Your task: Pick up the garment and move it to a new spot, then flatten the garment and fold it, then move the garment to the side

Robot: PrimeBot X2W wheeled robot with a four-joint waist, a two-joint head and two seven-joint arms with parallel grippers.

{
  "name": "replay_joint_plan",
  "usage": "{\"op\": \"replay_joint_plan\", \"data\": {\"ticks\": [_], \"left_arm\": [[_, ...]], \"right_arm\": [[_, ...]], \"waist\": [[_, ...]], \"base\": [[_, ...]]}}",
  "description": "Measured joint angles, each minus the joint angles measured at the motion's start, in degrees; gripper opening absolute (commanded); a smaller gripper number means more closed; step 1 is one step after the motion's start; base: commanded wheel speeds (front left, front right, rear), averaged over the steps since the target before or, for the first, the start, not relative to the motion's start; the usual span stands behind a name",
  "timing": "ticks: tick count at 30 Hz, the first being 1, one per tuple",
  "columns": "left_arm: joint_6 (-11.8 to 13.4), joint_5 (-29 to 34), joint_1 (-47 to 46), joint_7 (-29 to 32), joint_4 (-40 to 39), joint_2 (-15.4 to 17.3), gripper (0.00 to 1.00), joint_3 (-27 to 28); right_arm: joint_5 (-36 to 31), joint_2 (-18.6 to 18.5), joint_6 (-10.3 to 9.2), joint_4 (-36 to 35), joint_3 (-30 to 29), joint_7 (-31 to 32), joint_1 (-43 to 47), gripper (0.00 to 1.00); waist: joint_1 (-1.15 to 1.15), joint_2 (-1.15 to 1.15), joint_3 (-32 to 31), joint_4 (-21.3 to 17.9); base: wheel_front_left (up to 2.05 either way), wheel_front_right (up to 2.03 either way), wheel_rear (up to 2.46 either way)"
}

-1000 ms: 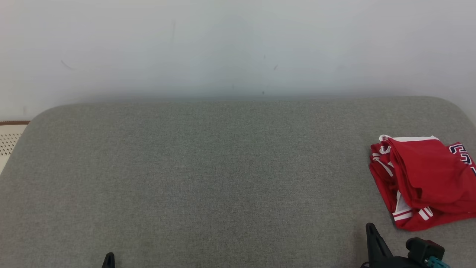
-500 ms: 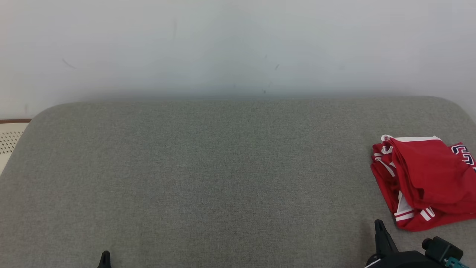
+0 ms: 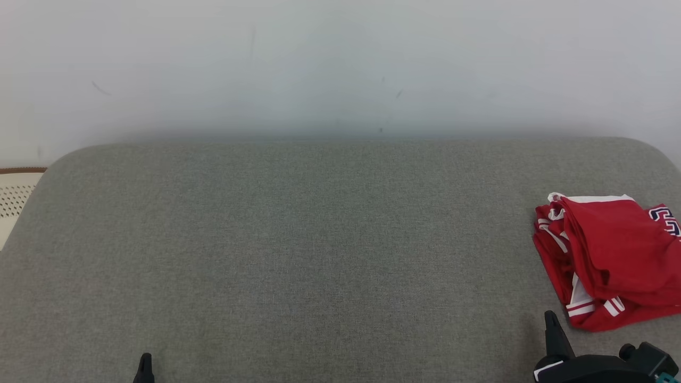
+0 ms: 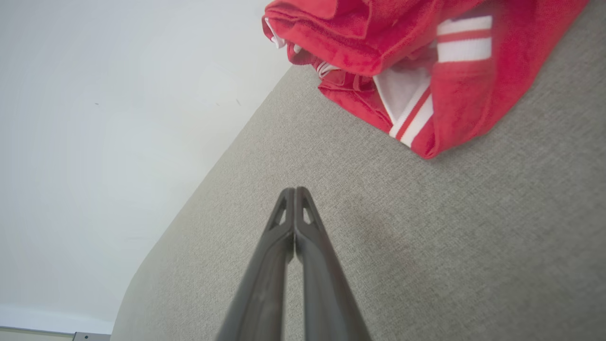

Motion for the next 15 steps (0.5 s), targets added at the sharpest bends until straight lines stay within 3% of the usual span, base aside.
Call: {"op": "replay_joint_plan", "data": {"ticks": [15], "left_arm": [[-0.6,-10.6,-0.2,2.7,-0.9,0.1,0.00,0.5]], "right_arm": [[10.6,0.6,0.00,-1.3,-1.9,2.6,-0.1,0.00]], "waist": [[0.00,0.00,0.2,0.3]], "base": [[0.00,0.00,0.00]]}}
